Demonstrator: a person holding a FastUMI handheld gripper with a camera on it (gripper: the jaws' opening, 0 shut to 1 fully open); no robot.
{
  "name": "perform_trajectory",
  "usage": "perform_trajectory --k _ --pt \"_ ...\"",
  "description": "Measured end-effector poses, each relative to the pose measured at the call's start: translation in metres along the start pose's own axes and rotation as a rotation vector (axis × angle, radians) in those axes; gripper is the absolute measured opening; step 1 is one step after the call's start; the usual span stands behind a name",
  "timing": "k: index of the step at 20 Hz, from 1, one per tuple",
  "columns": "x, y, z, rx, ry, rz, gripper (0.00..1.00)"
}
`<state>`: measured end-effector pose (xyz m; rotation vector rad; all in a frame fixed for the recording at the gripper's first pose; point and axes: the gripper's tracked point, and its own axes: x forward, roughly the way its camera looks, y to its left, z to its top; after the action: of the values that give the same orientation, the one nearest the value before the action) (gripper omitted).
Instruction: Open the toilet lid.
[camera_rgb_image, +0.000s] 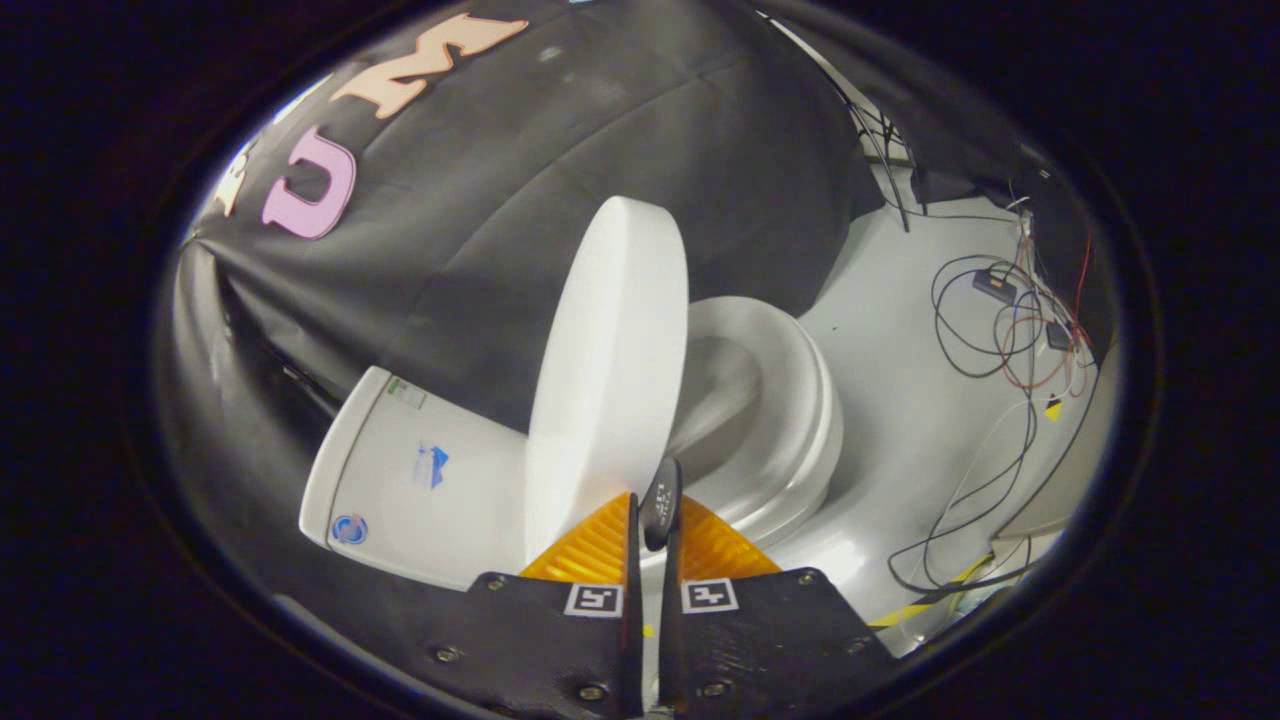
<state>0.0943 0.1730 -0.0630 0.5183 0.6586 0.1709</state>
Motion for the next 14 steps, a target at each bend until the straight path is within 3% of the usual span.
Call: perform_trajectory --k 2,10,14 --pt "-0.004 0.006 0.001 -0.012 -0.015 0.006 0.07" --pt "-0.023 0.048 0.005 -0.318 -0.133 -0.041 0.07" --pt "-0.026 0.064 0.004 -0.369 -0.163 -0.036 0.07"
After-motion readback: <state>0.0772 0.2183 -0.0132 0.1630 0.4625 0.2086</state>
